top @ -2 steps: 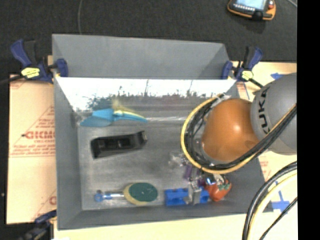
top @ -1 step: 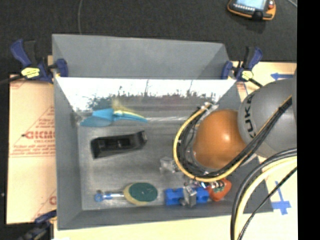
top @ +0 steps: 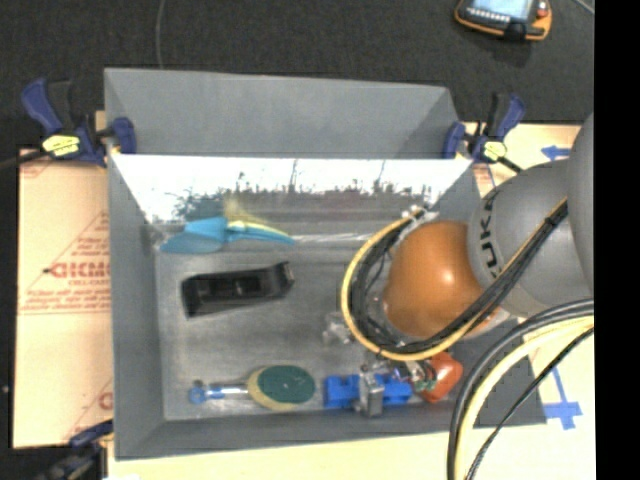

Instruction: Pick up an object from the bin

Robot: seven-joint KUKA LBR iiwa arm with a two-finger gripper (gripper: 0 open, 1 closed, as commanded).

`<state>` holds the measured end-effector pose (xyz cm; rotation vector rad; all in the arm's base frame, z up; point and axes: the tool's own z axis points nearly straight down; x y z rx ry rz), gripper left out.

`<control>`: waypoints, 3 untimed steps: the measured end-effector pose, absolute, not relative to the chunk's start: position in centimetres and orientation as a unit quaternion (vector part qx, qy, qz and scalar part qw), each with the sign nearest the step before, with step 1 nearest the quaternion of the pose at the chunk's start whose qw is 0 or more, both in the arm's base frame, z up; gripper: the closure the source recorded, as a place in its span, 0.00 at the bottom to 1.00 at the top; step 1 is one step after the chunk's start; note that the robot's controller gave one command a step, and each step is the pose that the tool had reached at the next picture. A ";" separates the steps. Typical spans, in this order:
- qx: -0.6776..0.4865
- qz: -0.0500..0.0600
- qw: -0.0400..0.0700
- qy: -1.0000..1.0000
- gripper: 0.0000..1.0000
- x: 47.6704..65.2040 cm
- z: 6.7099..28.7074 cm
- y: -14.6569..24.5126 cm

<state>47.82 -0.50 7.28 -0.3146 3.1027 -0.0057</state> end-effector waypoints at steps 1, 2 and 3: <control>-0.199 -0.002 0.014 0.980 1.00 47.6 7.1 2.6; -0.199 -0.002 0.014 0.980 1.00 47.6 7.1 2.6; -0.198 -0.002 0.013 0.980 1.00 47.4 10.3 2.6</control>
Offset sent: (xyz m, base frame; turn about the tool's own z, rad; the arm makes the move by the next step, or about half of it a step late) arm 0.0000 0.0000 0.0000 0.0000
